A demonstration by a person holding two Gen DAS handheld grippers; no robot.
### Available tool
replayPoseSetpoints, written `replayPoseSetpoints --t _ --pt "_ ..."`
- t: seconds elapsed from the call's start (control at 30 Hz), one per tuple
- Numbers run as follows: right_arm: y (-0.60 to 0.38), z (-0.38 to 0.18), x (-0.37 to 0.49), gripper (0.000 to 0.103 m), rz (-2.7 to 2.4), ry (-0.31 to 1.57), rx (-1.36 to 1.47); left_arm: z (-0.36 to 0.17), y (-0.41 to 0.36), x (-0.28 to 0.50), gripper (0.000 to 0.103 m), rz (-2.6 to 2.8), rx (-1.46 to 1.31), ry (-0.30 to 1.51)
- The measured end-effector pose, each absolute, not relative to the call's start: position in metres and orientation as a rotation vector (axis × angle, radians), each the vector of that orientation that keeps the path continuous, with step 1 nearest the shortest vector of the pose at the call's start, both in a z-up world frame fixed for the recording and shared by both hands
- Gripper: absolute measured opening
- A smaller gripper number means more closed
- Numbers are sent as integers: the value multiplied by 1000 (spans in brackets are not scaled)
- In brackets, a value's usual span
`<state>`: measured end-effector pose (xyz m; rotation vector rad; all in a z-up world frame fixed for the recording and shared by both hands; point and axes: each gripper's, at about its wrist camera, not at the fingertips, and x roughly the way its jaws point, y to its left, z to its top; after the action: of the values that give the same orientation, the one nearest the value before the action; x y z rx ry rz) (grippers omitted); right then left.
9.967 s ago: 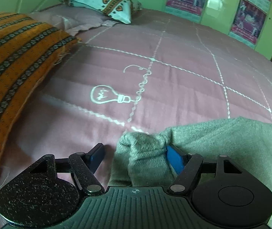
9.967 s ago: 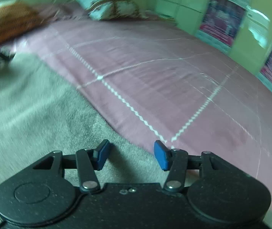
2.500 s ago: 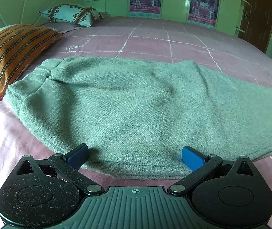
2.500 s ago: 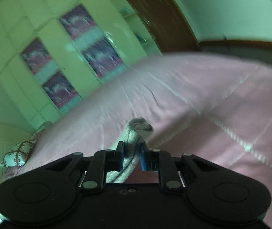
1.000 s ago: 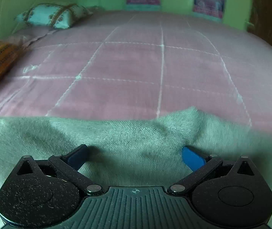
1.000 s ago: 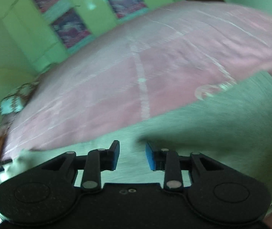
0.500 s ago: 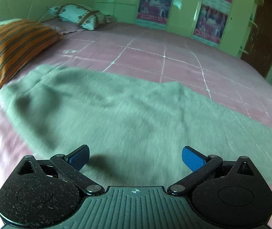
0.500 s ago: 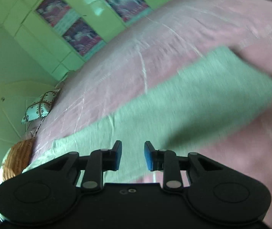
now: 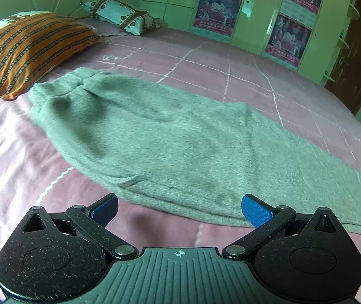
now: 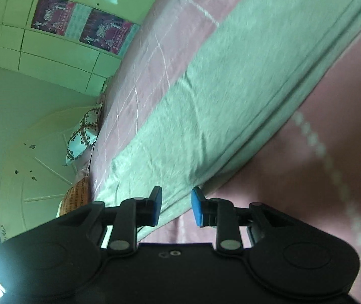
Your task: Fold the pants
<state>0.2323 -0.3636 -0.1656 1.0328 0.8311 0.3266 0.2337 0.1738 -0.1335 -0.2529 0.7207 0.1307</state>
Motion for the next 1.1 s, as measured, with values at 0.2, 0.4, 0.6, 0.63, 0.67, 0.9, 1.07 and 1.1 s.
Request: replayPoseSetpoints --t 0.2,0.4,0.6,0.63,0.67,0.9,1.07,1.1 --pt "-350 -165 241 8 303 838 989 -138 190 224 103 166 -288 710" --pt "-348 -148 218 0 318 770 870 -140 191 225 103 161 -292 698" --pt "-368 -165 214 0 294 825 906 -134 185 224 103 160 -258 679" --pt "-375 -157 208 1 296 784 887 -130 184 224 103 165 -249 664" --pt "-383 -151 203 1 287 755 874 -126 182 226 103 165 -238 644" --pt "-420 -145 213 0 142 712 723 -129 148 276 103 86 -171 661" --pt "-440 -154 198 0 117 766 749 -150 121 268 103 78 38 734" --pt "-451 -149 188 6 115 715 756 -145 123 264 103 76 10 730"
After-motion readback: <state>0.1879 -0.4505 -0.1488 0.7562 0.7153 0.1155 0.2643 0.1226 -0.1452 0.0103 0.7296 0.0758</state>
